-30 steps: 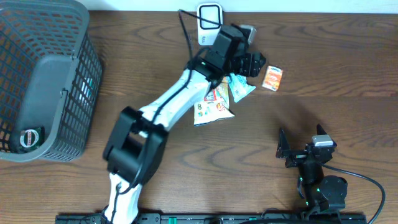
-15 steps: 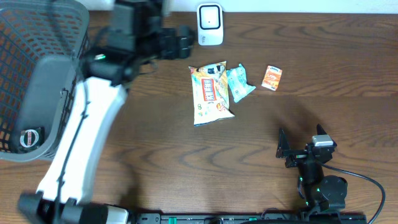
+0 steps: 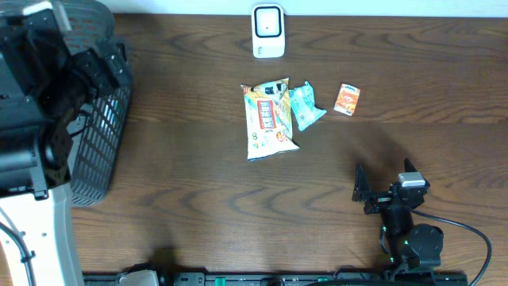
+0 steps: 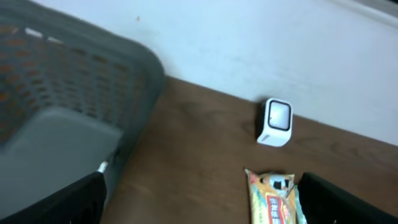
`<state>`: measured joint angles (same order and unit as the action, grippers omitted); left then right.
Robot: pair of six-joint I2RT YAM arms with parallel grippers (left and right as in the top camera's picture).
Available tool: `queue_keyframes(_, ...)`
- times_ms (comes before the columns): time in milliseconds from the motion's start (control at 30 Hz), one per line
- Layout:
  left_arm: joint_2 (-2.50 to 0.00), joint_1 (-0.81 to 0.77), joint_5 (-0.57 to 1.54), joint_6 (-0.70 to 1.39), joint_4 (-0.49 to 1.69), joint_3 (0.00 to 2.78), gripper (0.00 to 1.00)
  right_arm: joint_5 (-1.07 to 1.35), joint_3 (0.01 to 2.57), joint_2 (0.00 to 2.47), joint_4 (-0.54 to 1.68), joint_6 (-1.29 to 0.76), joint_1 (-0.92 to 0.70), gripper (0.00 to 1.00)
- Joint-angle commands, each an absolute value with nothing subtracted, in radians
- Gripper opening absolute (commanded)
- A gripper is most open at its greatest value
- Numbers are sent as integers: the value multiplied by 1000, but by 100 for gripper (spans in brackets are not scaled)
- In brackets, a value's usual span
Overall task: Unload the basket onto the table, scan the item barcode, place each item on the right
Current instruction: 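Reach the left gripper back into the basket toward the green tissue pack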
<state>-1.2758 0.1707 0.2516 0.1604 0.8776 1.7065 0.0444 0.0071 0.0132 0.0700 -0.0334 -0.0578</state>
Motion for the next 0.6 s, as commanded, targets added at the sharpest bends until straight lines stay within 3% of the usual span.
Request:
queue_keyframes(0, -1280, 181, 238, 170, 914, 1722, 98, 36, 6, 13, 75, -40, -51, 99)
queue_keyframes(567, -1280, 181, 238, 170, 973, 1721, 98, 36, 6, 13, 75, -40, -51, 99)
